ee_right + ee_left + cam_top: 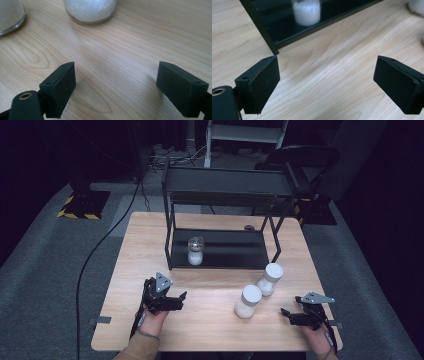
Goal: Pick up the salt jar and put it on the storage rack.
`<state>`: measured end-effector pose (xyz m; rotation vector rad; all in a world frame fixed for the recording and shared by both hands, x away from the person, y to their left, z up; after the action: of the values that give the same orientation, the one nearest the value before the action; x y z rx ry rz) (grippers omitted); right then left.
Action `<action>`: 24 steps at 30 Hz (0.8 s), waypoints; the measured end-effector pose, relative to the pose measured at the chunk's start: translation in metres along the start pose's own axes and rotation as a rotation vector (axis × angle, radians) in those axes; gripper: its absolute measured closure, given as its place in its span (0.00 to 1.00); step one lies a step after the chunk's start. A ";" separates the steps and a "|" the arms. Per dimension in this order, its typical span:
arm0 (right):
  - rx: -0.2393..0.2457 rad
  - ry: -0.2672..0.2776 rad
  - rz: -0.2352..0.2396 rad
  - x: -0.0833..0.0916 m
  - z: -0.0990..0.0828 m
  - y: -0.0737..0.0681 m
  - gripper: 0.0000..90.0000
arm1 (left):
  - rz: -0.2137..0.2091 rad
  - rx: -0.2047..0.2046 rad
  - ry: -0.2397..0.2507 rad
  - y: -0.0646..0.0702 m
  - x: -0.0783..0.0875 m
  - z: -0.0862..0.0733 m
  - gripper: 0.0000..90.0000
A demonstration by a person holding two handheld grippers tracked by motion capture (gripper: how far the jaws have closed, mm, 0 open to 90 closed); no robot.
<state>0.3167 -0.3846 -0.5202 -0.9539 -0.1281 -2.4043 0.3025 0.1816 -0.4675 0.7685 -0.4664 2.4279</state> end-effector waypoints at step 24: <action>0.000 0.000 0.000 0.000 0.000 0.000 0.17 | -0.003 0.016 -0.089 0.007 -0.012 -0.026 0.07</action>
<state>0.3167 -0.3846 -0.5202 -0.9538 -0.1282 -2.4043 0.2956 0.1842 -0.4960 0.8859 -0.4803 2.4046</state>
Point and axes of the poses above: each handheld gripper's, and its own axes: x roughly backward along the jaws, z roughly out of its top, y roughly to its right, the point moved 8 cm from there along -x, roughly forward along the jaws, and after that the axes turned 9 degrees about -x, right-handed, at the moved point
